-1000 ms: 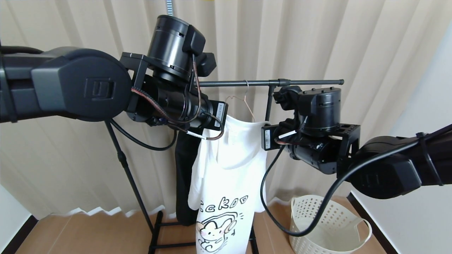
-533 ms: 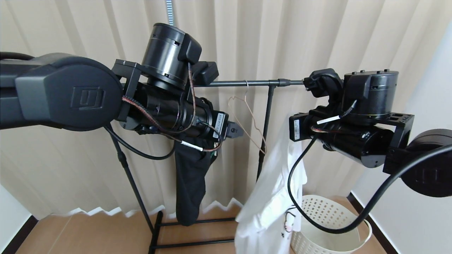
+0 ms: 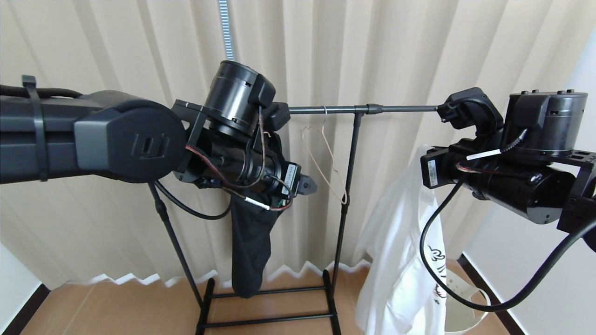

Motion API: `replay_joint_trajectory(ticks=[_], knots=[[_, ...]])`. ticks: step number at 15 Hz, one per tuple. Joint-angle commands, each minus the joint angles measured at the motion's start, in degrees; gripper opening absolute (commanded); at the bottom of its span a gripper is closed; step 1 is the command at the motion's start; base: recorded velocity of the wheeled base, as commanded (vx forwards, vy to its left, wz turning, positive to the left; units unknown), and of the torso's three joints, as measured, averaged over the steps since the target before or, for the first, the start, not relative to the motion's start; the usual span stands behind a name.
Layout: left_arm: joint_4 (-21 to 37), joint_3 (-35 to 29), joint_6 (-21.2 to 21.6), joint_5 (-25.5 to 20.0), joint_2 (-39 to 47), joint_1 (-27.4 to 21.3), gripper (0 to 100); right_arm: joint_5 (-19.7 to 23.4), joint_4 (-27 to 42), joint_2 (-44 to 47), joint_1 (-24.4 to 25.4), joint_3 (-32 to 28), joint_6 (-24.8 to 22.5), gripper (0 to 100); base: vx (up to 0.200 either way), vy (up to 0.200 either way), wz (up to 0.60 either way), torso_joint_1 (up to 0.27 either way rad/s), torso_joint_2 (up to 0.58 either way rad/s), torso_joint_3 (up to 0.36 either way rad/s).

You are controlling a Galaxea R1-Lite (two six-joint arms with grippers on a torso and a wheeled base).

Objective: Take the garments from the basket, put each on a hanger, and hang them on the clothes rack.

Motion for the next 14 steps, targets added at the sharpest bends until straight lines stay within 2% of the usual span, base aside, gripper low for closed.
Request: replay_joint_trajectory(ticks=[1,3,6,9,13,14], knots=[[-0.03,0.05,-0.16,0.41,2.3,-0.02,100,0.02,0.02,-0.04,-0.66,-0.22,-0.08,0,0.0,-0.2,0.0,0.002,0.01,0.002],[-0.03,-0.21,-0.34,0.41,2.92,-0.02,100,0.02,0.02,-0.04,-0.66,-0.22,-0.08,0,0.1,-0.2,0.0,-0.005,0.0,0.0],[-0.12,-2.14,-1.48,1.28,5.99,-0.02,100,0.02,0.02,-0.04,-0.57,0.04,-0.08,0,0.2,0.0,0.0,-0.001,0.0,0.001],[-0.21,-4.69,-3.86,5.33,10.12,0.07,100,0.02,-0.07,-0.04,-0.57,0.22,-0.08,0,0.2,0.0,0.0,0.009,0.0,0.001],[-4.6,-5.84,-5.35,5.85,12.14,0.07,100,-0.07,-0.07,-0.04,-0.57,0.3,-0.08,0,0.0,0.0,0.0,0.0,0.0,0.0],[-6.18,-8.12,-5.44,6.91,14.87,-0.02,100,0.02,-0.07,-0.13,-0.57,0.3,-0.08,0,0.0,0.0,0.0,0.0,0.0,0.0]])
